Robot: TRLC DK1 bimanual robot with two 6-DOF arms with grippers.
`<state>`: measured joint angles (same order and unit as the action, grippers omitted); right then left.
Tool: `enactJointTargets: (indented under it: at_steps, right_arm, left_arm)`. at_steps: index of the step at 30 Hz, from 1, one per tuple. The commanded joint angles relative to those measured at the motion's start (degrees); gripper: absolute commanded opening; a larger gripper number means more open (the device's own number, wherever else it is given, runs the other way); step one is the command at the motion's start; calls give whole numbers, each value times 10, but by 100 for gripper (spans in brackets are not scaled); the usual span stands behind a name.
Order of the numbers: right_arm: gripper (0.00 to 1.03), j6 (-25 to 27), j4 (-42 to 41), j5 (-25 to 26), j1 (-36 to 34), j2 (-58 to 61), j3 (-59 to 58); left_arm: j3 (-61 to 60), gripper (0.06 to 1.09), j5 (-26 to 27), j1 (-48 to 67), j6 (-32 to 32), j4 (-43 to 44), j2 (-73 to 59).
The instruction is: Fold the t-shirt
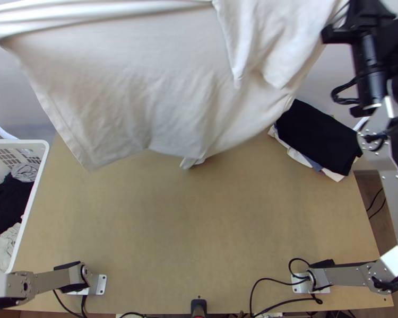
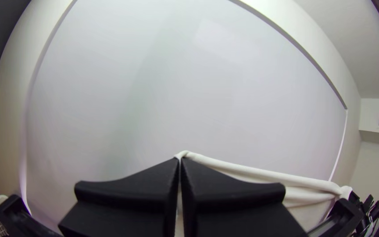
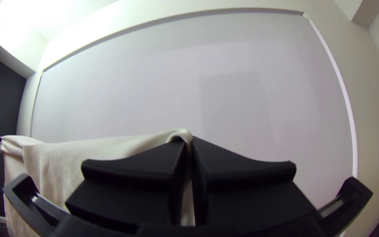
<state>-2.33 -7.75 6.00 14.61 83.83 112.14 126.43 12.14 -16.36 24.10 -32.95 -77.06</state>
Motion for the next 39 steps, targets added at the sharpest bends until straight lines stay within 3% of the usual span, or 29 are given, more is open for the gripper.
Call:
enactJointTargets:
  at_steps: [1, 6, 15, 25, 29, 33, 39]
  right_arm:
    - [3, 5, -37, 43, -19, -60, 63]
    - [3, 7, -18, 30, -20, -124, 73]
    - [3, 11, 143, 16, 25, -299, 19]
    - [3, 21, 304, 16, 51, -351, 22]
    - [3, -8, 313, 16, 62, -411, -141]
    - [3, -75, 304, 16, 80, -495, -353]
    - [3, -124, 281, 15, 108, -572, -600]
  left_arm:
    - [8, 10, -58, -19, 12, 30, 49]
    - [-4, 10, -64, -30, 10, 35, 99]
    - [-61, 10, -63, -26, 11, -6, 228]
    - [-123, 10, -48, -10, 46, -95, 277]
    - [-302, 10, -13, -3, 67, -98, 345]
    - [-516, 10, 45, -2, 75, -100, 430]
    - [-753, 10, 66, 2, 30, -102, 504]
